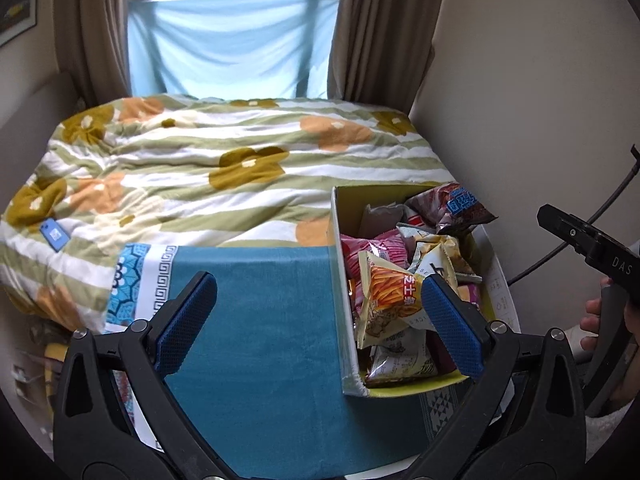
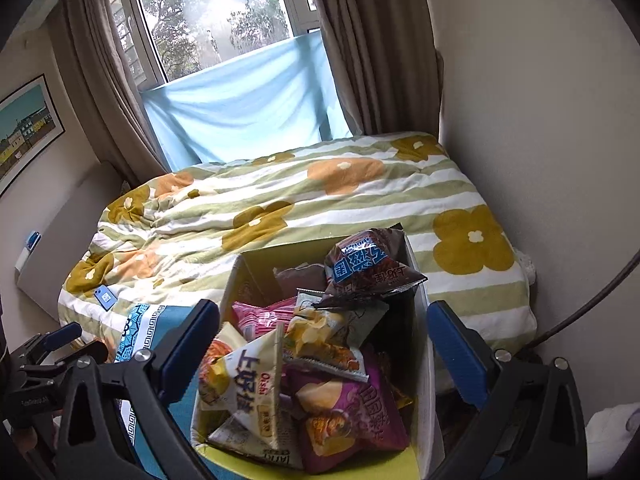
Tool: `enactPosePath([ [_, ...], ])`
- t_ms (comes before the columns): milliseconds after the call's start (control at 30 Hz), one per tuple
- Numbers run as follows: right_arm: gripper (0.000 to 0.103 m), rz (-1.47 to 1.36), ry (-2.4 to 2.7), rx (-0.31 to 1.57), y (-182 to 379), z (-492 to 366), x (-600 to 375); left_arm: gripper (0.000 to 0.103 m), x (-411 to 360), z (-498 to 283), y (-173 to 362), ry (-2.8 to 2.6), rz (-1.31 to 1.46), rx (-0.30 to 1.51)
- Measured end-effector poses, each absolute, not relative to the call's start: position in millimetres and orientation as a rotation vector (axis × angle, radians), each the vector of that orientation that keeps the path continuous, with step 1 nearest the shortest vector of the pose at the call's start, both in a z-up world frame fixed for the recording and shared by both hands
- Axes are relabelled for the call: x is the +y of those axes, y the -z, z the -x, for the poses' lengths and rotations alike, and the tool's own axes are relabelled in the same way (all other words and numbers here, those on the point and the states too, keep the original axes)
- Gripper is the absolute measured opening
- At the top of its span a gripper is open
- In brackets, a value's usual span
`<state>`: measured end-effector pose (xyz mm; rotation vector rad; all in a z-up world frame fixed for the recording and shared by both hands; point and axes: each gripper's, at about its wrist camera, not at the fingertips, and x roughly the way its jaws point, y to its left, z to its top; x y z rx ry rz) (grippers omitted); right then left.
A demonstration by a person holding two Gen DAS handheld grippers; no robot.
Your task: Organize snacks
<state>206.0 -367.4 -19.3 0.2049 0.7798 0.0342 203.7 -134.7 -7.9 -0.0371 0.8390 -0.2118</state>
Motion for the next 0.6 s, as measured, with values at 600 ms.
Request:
enactPosePath([
  [600, 0.103, -0.033, 0.016, 0.574, -43, -14, -247, 0.102, -61, -20, -48, 0.078, -0.037, 0.554],
])
